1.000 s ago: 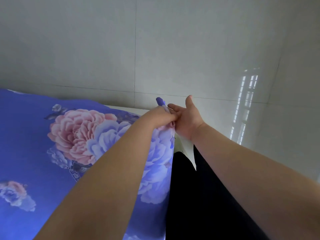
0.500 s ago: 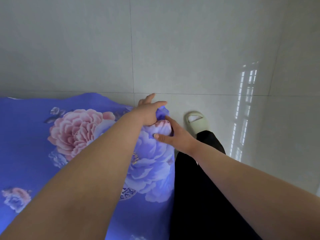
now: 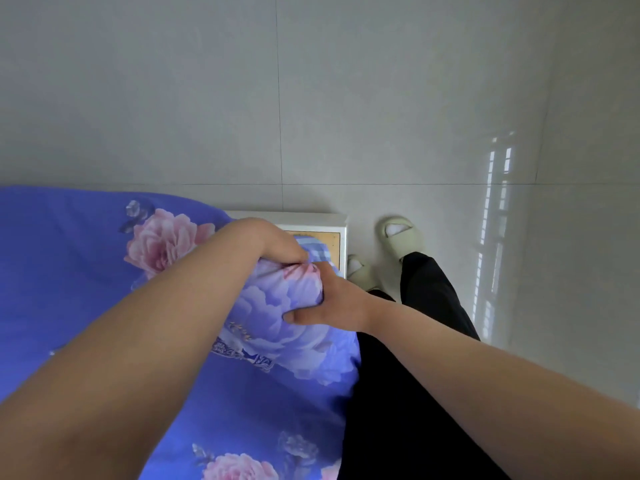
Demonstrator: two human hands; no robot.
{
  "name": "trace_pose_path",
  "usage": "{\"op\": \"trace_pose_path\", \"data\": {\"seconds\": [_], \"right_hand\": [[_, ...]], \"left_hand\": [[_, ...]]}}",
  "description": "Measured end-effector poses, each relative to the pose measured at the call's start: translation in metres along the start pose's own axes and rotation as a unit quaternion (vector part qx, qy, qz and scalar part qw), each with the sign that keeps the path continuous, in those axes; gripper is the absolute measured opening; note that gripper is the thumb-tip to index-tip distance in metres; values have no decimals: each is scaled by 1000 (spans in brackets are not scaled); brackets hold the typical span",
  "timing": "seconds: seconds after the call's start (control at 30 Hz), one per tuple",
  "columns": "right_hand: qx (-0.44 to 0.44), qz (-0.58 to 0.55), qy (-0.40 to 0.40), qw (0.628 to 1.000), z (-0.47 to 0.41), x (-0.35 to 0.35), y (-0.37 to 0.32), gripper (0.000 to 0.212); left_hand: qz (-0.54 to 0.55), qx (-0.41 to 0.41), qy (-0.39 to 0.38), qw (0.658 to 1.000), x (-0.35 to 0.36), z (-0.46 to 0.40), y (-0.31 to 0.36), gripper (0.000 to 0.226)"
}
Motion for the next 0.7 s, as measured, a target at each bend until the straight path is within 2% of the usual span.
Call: {"op": "trace_pose_path", "data": {"seconds": [0.1, 0.2, 0.27, 0.37, 0.43, 0.57, 0.7], "right_hand": [[7, -14, -64, 998, 1, 5, -11, 49], [39, -113, -82, 989, -7, -9, -7, 33], [69, -219, -74, 970, -23, -21, 5, 31], [103, -284, 62, 951, -53, -50, 28, 45], [107, -237, 158, 953, -67, -64, 36, 56], [122, -90, 271, 951, -74, -69, 32, 48], [114, 90, 373, 916, -56, -68, 13, 58]], "left_hand": [[-34, -12, -22, 999, 4, 10, -7, 35], [-12, 7, 20, 1000, 0, 11, -14, 56], [0, 32, 104, 994, -7, 9, -13, 64], [-87, 65, 303, 947, -15, 5, -13, 49], [-89, 80, 356, 927, -8, -1, -16, 49], [-33, 65, 364, 929, 30, -11, -16, 79], [23, 18, 484, 875, 64, -12, -2, 73]]}}
Point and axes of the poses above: each hand's wrist, its own z-axis away from the middle knuckle, its own x-axis out of the palm, y = z × x, the point moved 2 cm from there along -z, towards the middle knuckle, and after that the axes turned 8 degrees about x, right-handed, at the moved point
